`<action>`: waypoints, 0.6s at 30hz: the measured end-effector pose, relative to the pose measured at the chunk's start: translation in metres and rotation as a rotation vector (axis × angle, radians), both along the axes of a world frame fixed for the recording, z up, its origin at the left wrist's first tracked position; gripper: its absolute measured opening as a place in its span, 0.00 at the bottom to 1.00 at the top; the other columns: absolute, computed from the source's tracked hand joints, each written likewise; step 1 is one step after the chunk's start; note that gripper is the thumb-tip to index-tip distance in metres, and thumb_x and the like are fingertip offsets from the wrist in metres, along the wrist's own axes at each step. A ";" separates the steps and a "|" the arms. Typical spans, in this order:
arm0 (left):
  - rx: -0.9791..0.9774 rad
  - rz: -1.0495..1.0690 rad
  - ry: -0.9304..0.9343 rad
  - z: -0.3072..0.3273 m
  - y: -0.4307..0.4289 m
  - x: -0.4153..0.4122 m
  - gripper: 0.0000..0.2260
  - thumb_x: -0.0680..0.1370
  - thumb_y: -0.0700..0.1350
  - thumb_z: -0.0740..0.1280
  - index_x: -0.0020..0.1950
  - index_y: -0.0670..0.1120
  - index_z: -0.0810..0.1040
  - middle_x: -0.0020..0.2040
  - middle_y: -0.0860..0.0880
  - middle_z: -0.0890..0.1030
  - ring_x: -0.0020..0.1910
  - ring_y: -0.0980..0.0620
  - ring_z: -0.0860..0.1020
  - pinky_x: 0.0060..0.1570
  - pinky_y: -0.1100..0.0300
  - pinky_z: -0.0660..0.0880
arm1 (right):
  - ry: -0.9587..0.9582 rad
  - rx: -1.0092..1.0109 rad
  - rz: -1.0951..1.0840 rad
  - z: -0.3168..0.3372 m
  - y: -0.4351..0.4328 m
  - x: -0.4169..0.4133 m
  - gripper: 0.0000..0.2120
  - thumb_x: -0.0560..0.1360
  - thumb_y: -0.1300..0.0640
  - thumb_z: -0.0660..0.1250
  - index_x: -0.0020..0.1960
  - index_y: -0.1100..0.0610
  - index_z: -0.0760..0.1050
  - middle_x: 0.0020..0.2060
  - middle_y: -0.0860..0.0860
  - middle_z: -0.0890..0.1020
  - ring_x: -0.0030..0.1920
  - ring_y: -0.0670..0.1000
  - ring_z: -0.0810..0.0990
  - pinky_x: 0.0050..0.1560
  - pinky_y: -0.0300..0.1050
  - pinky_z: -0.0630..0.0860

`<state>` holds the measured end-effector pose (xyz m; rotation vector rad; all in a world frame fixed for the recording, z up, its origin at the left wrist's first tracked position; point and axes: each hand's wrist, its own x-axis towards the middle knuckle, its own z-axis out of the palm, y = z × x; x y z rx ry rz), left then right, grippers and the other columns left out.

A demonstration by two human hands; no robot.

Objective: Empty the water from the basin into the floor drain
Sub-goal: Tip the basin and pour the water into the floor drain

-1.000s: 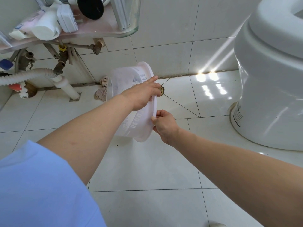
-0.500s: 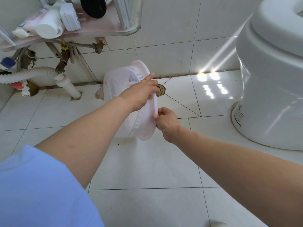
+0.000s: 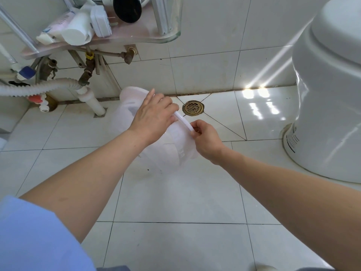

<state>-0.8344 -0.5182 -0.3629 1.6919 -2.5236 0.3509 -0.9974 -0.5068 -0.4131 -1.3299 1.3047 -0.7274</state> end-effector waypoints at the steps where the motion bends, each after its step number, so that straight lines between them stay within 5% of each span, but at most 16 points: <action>1: 0.002 0.007 -0.014 -0.001 0.003 0.003 0.11 0.76 0.46 0.65 0.56 0.43 0.78 0.52 0.44 0.80 0.60 0.40 0.74 0.73 0.45 0.54 | 0.016 -0.018 0.020 0.000 0.001 0.001 0.11 0.77 0.67 0.53 0.48 0.58 0.73 0.39 0.51 0.76 0.39 0.52 0.72 0.35 0.41 0.70; 5: -0.057 -0.013 -0.105 0.000 0.015 0.013 0.12 0.74 0.51 0.60 0.47 0.44 0.79 0.42 0.45 0.79 0.45 0.41 0.78 0.61 0.48 0.69 | 0.107 -0.111 0.109 0.001 0.004 0.001 0.12 0.77 0.68 0.54 0.48 0.56 0.73 0.43 0.52 0.78 0.41 0.52 0.73 0.36 0.41 0.70; 11: 0.000 -0.057 -0.161 -0.004 0.038 0.029 0.16 0.73 0.55 0.57 0.38 0.43 0.74 0.30 0.46 0.75 0.28 0.44 0.76 0.32 0.57 0.72 | 0.272 -0.192 0.275 0.008 0.010 -0.002 0.11 0.76 0.67 0.56 0.53 0.59 0.74 0.46 0.58 0.80 0.43 0.56 0.74 0.42 0.51 0.74; 18: 0.270 0.027 -0.026 0.008 0.050 0.030 0.16 0.76 0.61 0.59 0.39 0.50 0.65 0.34 0.54 0.70 0.40 0.47 0.71 0.40 0.58 0.62 | 0.251 -0.068 0.390 0.018 0.015 -0.009 0.06 0.75 0.62 0.63 0.50 0.58 0.78 0.43 0.53 0.80 0.44 0.53 0.76 0.47 0.44 0.73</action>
